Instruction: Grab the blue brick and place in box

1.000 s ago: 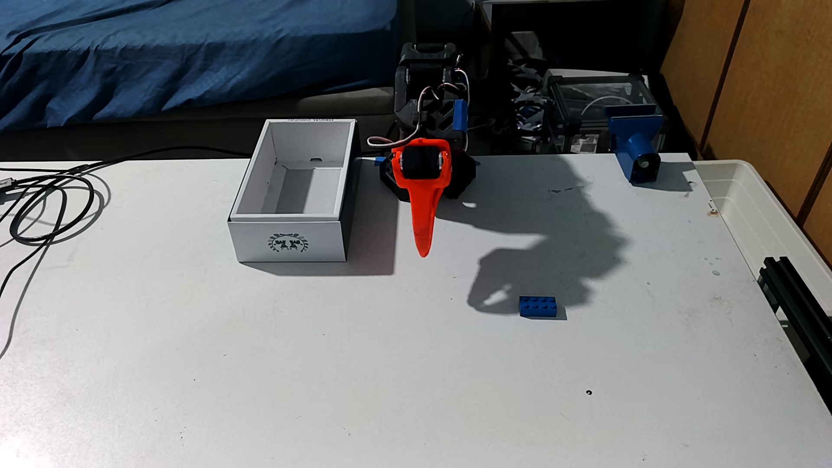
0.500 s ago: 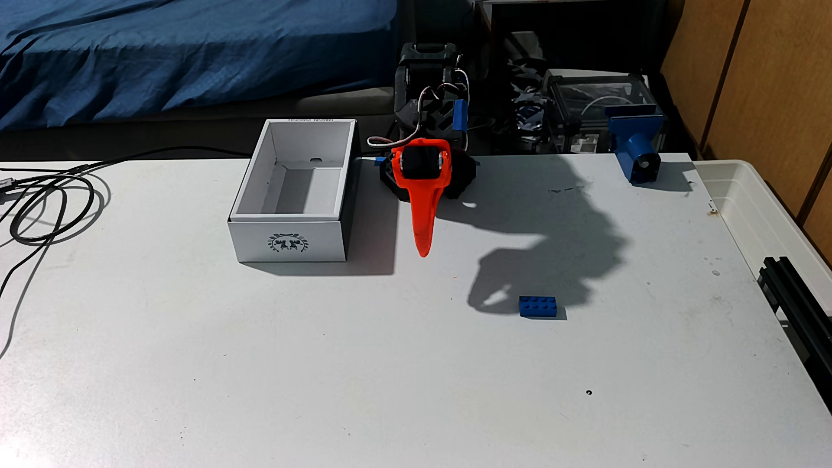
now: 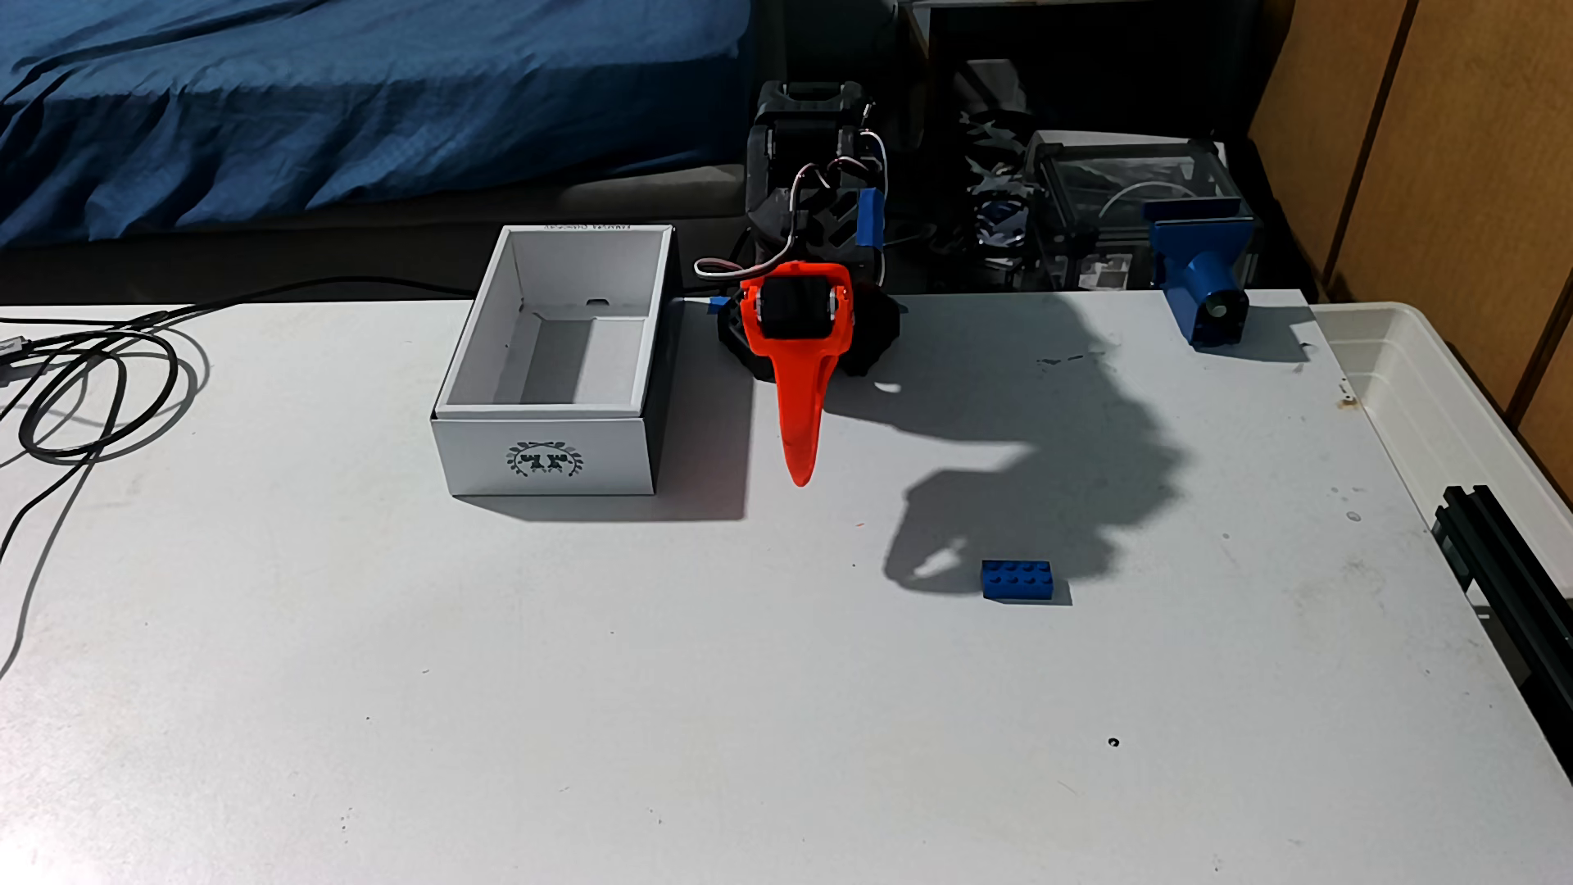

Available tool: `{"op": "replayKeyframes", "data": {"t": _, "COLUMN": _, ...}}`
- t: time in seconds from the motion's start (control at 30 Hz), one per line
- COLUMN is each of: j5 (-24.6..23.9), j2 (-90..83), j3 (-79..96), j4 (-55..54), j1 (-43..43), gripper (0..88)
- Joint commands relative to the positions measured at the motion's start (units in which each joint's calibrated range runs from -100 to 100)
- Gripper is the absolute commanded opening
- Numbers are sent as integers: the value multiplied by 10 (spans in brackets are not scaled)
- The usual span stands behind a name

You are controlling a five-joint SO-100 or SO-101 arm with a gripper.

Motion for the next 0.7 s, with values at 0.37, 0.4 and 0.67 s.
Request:
{"op": "replayKeyframes", "data": {"t": 0.37, "j5": 8, "j2": -8, "j3": -73, "j4": 30, "j1": 30, "gripper": 6}}
{"op": "replayKeyframes", "data": {"t": 0.4, "j5": 16, "j2": -8, "j3": -89, "j4": 39, "j1": 36, "gripper": 6}}
{"op": "replayKeyframes", "data": {"t": 0.67, "j5": 65, "j2": -8, "j3": -194, "j4": 88, "j1": 99, "gripper": 6}}
